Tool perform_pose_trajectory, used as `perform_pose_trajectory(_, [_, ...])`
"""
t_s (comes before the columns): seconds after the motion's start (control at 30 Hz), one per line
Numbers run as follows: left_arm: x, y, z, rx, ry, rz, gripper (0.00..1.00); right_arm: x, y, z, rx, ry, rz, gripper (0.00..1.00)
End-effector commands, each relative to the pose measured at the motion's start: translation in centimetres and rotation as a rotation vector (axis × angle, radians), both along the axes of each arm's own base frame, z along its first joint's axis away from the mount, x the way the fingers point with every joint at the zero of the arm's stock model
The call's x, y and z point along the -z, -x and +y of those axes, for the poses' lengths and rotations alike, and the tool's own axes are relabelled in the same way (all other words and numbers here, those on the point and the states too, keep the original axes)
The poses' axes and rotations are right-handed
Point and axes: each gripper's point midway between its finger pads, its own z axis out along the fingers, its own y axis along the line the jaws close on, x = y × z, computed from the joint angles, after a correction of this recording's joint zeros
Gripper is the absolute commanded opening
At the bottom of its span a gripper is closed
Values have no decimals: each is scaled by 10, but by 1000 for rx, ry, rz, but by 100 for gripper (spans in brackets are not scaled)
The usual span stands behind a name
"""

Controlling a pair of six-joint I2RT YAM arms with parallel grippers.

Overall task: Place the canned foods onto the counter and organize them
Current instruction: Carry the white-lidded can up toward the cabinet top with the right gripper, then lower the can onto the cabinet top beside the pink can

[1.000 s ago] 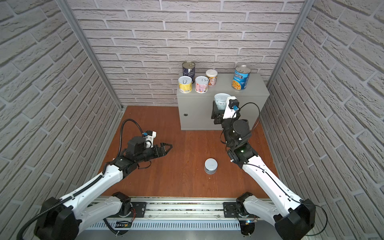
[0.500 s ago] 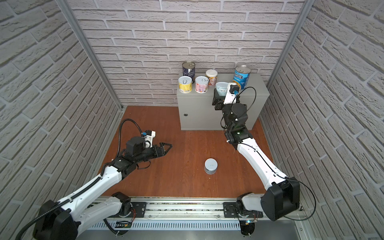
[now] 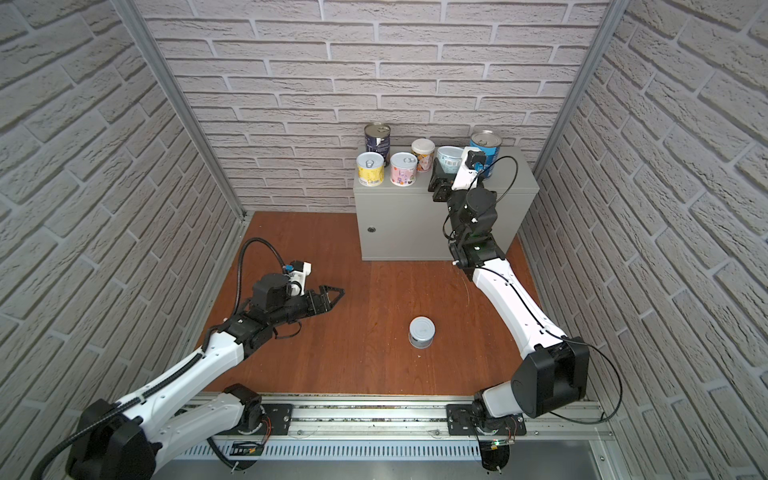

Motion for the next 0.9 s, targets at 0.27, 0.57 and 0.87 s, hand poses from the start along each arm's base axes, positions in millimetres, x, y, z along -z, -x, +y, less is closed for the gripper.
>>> perform_pose_trajectory(0.27, [-5, -6, 5, -25, -6, -40, 98, -27, -11, -7, 61, 36, -102, 62])
perform_pose_trajectory(0.57, [-4, -7, 5, -27, -11, -33, 98, -9, -32, -5, 65, 53, -63, 62])
perform_pose_trajectory(0.87, [0, -8, 7, -35, -27, -23, 98, 5, -51, -5, 82, 71, -37, 63])
